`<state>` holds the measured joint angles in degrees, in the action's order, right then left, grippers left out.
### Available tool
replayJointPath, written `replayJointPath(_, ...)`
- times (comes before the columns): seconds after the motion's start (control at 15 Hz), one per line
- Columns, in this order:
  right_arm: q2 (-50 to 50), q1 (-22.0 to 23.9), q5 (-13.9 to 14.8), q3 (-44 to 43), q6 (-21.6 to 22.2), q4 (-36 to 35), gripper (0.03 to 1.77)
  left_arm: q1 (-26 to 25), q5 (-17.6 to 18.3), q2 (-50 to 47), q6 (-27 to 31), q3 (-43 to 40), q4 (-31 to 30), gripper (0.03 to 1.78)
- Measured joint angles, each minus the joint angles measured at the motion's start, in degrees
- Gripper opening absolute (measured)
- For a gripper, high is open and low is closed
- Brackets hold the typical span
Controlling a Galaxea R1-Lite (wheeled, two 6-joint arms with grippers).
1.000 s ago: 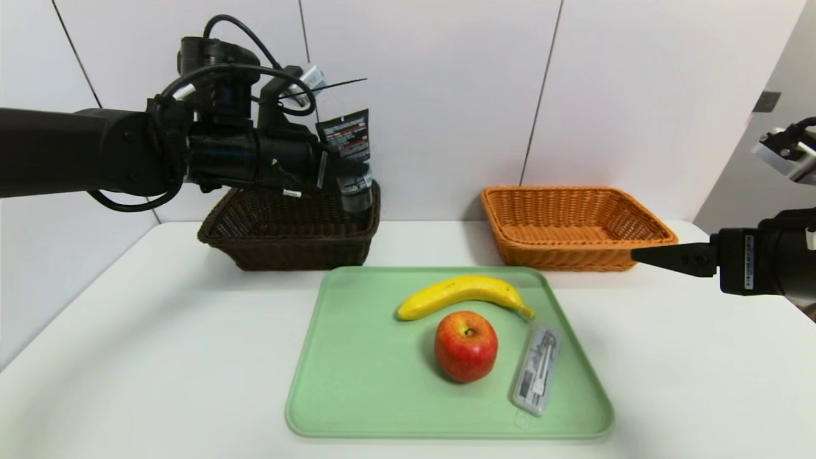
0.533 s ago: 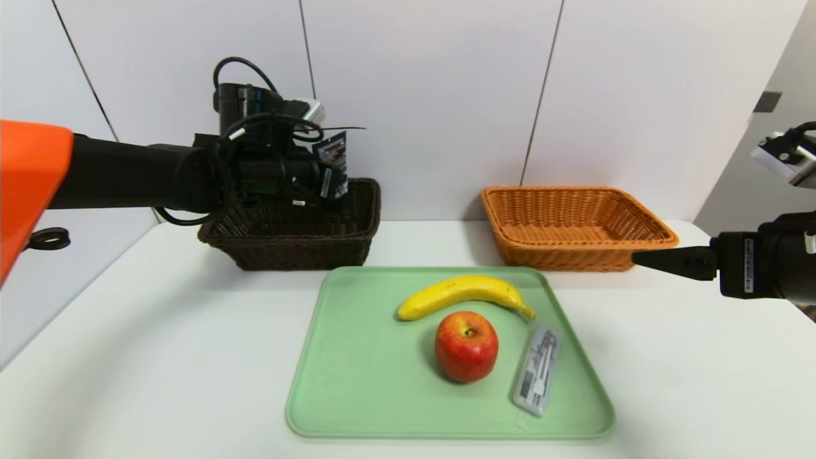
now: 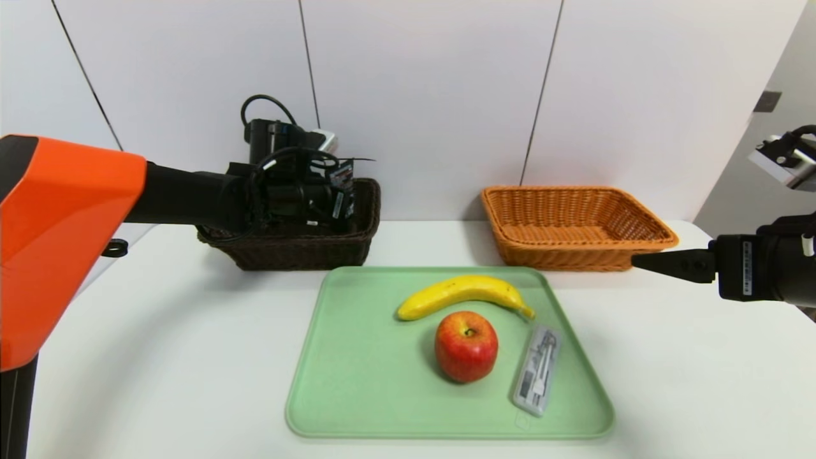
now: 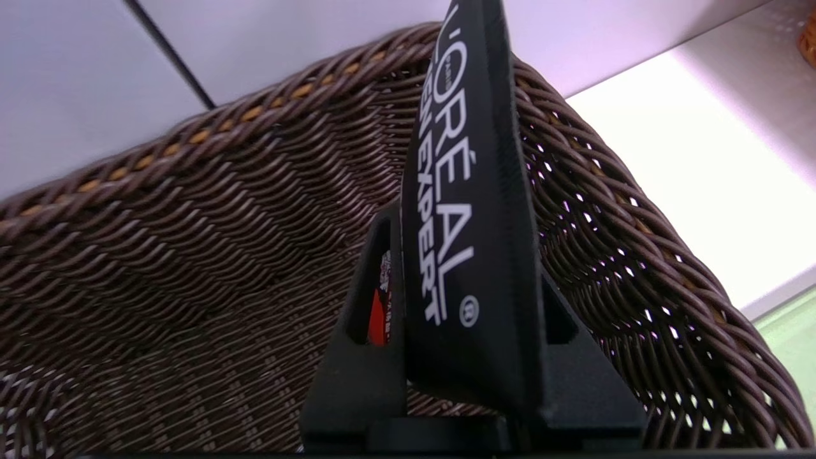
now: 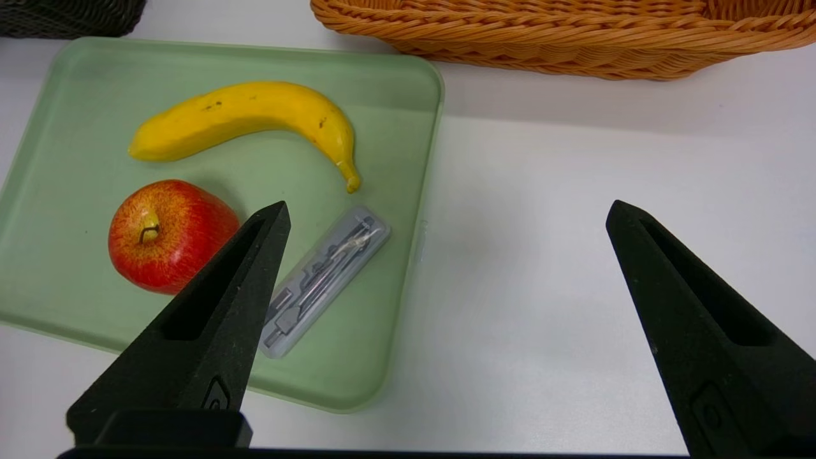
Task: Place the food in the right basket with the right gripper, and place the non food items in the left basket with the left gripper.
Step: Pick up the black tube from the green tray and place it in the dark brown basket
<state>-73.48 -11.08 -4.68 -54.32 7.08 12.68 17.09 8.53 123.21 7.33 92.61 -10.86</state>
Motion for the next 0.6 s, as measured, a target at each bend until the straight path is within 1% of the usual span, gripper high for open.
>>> replayJointPath(0.33, 0.0, 0.0, 0.0, 0.1, 0.0, 0.0, 1.71, 0.0, 0.0, 1.6, -0.2, -0.3, -0.7, 0.43)
replayJointPath(0.47, 0.0, 0.0, 0.0, 0.1, 0.0, 0.0, 1.71, 0.0, 0.0, 1.8, -0.2, -0.4, -0.7, 0.73)
replayJointPath(0.6, 0.0, 0.0, 0.0, 0.1, 0.0, 0.0, 1.71, 0.0, 0.0, 1.8, -0.2, -0.5, -0.7, 0.95)
